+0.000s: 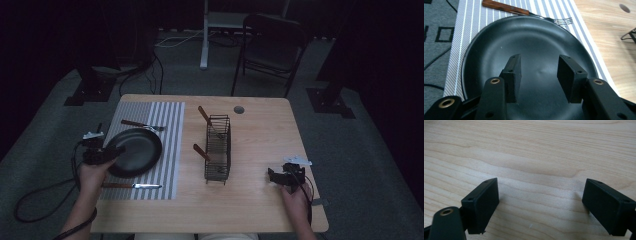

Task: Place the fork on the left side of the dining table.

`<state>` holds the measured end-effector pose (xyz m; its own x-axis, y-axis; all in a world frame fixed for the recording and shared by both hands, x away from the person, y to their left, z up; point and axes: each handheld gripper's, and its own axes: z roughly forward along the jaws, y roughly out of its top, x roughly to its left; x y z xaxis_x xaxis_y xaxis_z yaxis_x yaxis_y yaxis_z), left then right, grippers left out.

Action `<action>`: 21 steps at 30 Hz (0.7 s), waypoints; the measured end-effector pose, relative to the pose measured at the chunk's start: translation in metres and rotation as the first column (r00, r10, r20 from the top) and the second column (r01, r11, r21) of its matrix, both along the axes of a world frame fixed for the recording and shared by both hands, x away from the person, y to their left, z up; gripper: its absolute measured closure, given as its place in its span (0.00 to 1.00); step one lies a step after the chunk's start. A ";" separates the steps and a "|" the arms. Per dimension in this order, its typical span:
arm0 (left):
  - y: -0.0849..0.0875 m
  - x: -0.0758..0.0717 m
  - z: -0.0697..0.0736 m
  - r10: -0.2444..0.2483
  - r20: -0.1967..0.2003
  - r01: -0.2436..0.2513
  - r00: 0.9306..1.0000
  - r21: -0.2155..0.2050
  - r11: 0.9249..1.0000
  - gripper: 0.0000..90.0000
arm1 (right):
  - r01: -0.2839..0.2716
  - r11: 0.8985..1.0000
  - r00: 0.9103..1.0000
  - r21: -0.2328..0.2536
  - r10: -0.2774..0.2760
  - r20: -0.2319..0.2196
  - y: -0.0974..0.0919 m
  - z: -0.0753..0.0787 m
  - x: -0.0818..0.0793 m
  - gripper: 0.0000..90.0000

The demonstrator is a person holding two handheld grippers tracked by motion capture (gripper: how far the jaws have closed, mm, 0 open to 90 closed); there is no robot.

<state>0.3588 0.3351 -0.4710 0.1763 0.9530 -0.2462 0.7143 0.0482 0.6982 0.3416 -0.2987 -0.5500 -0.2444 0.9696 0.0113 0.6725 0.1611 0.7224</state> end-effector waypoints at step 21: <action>-0.001 -0.050 -0.015 -0.015 0.016 0.014 1.000 0.076 0.997 0.53 | 0.000 1.000 1.000 0.000 0.000 -0.001 0.000 0.000 0.000 0.15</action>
